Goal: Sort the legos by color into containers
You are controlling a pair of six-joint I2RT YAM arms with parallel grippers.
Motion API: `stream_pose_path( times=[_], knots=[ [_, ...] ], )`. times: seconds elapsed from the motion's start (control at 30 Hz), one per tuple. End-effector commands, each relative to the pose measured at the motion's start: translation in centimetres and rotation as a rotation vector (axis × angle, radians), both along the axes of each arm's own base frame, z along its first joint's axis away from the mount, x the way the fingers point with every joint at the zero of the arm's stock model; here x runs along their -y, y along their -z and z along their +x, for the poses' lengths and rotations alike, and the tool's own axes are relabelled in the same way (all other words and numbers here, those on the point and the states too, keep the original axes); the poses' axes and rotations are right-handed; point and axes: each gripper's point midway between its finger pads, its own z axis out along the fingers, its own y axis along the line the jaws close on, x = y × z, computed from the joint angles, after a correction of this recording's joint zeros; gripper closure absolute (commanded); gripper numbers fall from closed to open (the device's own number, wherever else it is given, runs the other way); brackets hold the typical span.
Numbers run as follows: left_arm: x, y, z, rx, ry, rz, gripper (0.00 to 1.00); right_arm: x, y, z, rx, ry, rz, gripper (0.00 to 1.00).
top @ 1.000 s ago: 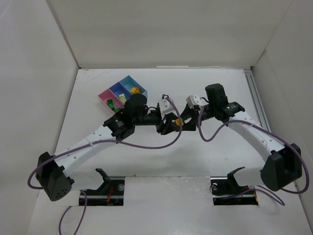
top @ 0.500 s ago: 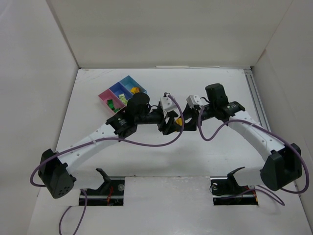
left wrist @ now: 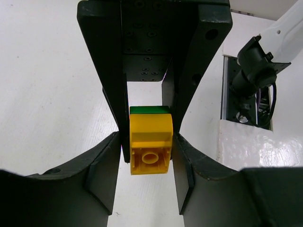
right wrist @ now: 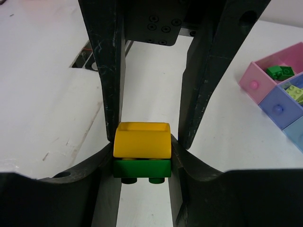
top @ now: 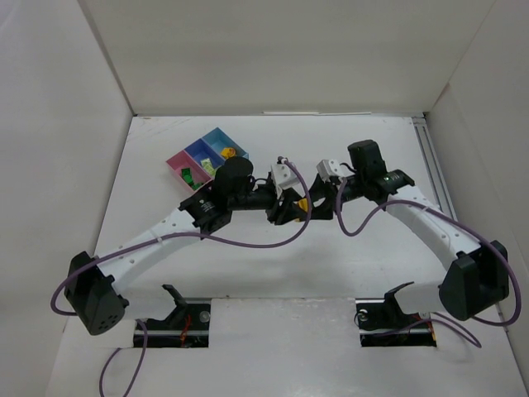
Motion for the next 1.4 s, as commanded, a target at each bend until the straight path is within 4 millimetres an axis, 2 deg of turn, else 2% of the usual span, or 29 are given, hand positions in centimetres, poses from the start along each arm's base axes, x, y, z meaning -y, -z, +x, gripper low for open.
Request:
stream_pose_path(
  times=[0.0,0.03,0.1,0.13,0.17,0.23,0.37,0.4,0.47,0.5,0.53,0.6,0.77,0.8,0.83,0.87,0.93,1.07,1.1,1.33,1.37],
  knots=[
    [0.8,-1.5,-0.4,0.044,0.069,-0.041,0.92,-0.7,-3.3,-0.9,0.078,-0.085,0.092,1.0],
    [0.9,-1.7,-0.3,0.05,0.069,-0.047,0.92,-0.8,-2.9,-0.8,0.058,-0.084,0.084,1.0],
    [0.7,-2.1,-0.5,0.058,0.069,-0.055,0.98,-0.7,-3.1,-0.9,0.055,-0.084,0.083,0.93],
    [0.7,-2.1,-0.3,0.06,0.06,-0.053,1.0,-0.6,-2.7,-0.2,0.048,-0.065,0.07,0.93],
    [0.2,-3.2,-0.2,0.085,0.035,-0.07,1.0,-0.6,-2.6,-0.3,0.044,-0.065,0.067,0.93],
    [-0.8,-3.9,0.8,0.11,-0.032,-0.078,1.0,0.0,-2.1,0.5,0.024,-0.037,0.059,0.93],
    [-3.1,-5.2,1.2,0.153,-0.11,-0.105,1.0,0.8,-1.2,1.3,-0.036,-0.019,0.061,0.87],
    [-3.2,-5.1,1.0,0.159,-0.11,-0.111,1.0,0.8,-0.8,1.3,-0.049,-0.027,0.063,0.81],
    [-3.5,-5.5,1.0,0.172,-0.124,-0.121,1.0,0.7,-1.3,1.5,-0.027,-0.032,0.067,0.81],
    [-3.5,-5.5,0.9,0.163,-0.125,-0.123,1.0,0.8,-1.0,1.2,-0.033,-0.043,0.069,0.96],
    [-3.5,-5.5,0.9,0.163,-0.125,-0.123,1.0,0.9,-1.2,1.0,-0.018,-0.047,0.071,1.0],
    [-3.4,-5.0,1.1,0.155,-0.125,-0.114,1.0,0.9,-1.4,0.9,0.005,-0.055,0.074,1.0],
    [-2.2,-4.2,0.9,0.132,-0.06,-0.097,1.0,0.9,-0.4,0.6,-0.032,-0.077,0.077,0.96],
    [-2.0,-4.0,0.9,0.133,-0.044,-0.089,0.98,0.9,-0.4,0.6,-0.026,-0.08,0.078,0.96],
    [-1.8,-4.1,0.8,0.127,-0.031,-0.088,0.85,0.9,-0.8,0.7,-0.006,-0.085,0.083,0.94],
    [-1.6,-3.5,0.7,0.11,-0.017,-0.075,0.76,1.1,-0.3,0.2,-0.009,-0.097,0.081,0.94],
    [-1.1,-3.0,0.6,0.092,0.014,-0.068,0.64,0.9,-0.1,0.5,-0.028,-0.101,0.086,0.97],
    [-0.6,-2.8,0.0,0.075,0.065,-0.07,0.6,0.5,0.1,0.5,-0.027,-0.11,0.096,1.0],
    [-0.6,-2.9,-0.2,0.073,0.075,-0.072,0.56,0.6,-0.4,0.3,-0.001,-0.112,0.105,1.0],
    [-0.2,-2.9,0.2,0.075,0.075,-0.074,0.52,0.7,-1.0,0.0,0.021,-0.113,0.111,1.0],
    [0.0,-2.4,0.3,0.065,0.075,-0.065,0.49,0.7,-1.0,0.0,0.021,-0.113,0.111,1.0]
  ],
)
